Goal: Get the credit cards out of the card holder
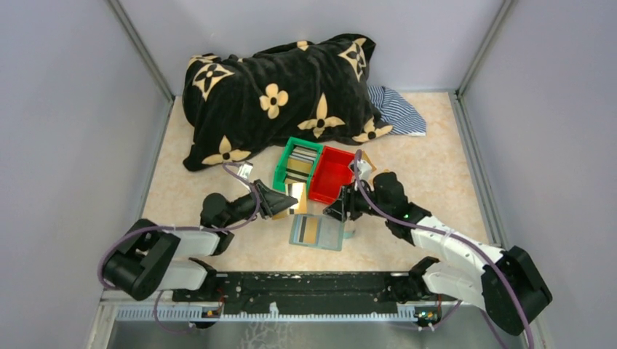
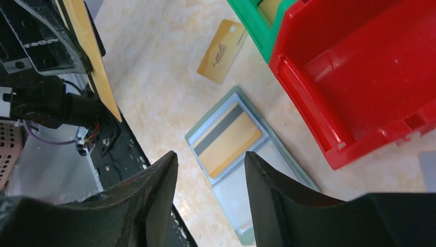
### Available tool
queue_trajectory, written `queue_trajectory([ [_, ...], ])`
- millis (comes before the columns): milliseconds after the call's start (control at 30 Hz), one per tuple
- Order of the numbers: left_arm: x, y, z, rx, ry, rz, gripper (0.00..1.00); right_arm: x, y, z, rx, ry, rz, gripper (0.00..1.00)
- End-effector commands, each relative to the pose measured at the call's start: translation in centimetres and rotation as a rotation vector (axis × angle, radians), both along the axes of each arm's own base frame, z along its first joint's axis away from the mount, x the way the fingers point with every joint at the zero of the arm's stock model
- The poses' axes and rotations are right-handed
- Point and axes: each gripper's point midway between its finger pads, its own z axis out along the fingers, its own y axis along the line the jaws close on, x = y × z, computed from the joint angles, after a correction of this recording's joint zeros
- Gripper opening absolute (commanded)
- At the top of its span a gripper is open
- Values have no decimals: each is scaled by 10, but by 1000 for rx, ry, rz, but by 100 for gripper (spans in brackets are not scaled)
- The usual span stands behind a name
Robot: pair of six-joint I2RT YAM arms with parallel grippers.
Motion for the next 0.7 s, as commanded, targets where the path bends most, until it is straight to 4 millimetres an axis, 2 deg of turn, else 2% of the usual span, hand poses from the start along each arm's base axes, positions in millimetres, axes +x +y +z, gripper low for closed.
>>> queue_trajectory([
  [0, -15, 2, 49, -192, -132, -68, 0, 15, 27, 54, 165, -128, 51, 52],
  [133, -14, 1, 39, -197, -98, -67, 0, 21, 35, 87, 247, -203, 68, 52],
  [300, -13, 3, 39, -198, -108, -43, 0, 24, 40, 107, 287, -246, 80, 57],
  [667, -13, -1, 46, -210, -108, -82, 0, 26, 54, 101, 305, -221, 147, 59],
])
